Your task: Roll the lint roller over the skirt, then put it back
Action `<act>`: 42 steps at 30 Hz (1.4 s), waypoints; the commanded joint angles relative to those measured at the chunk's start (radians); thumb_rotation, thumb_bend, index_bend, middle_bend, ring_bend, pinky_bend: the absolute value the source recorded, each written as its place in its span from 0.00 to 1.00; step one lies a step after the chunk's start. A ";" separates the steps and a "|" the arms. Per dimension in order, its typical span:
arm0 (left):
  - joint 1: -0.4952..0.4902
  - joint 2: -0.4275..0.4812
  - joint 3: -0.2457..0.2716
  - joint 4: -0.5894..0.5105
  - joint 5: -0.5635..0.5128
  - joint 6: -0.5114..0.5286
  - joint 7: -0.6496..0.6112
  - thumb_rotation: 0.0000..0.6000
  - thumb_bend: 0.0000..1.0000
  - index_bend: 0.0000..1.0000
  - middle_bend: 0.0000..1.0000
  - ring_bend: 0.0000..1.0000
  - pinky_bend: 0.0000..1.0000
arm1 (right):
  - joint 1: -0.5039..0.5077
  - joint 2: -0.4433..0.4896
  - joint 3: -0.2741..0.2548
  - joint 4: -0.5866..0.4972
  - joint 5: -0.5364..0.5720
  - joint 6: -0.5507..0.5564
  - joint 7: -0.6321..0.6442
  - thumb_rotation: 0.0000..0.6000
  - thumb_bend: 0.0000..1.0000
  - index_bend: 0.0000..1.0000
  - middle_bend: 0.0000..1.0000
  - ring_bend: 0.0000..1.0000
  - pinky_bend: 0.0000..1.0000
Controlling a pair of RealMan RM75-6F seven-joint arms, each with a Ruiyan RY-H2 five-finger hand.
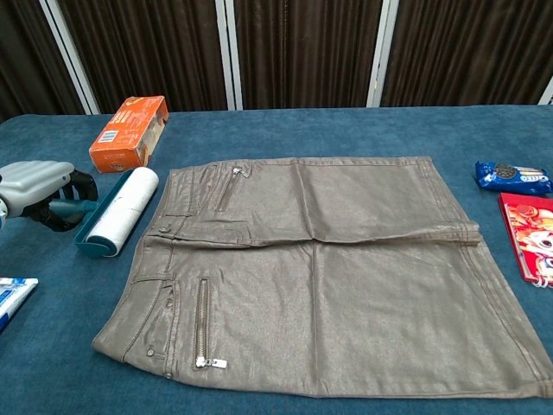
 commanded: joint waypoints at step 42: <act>-0.324 0.086 0.045 -0.376 -0.124 -0.106 0.691 1.00 0.94 0.62 0.48 0.42 0.49 | -0.012 0.052 0.029 0.016 0.061 -0.009 0.127 1.00 0.00 0.00 0.00 0.00 0.00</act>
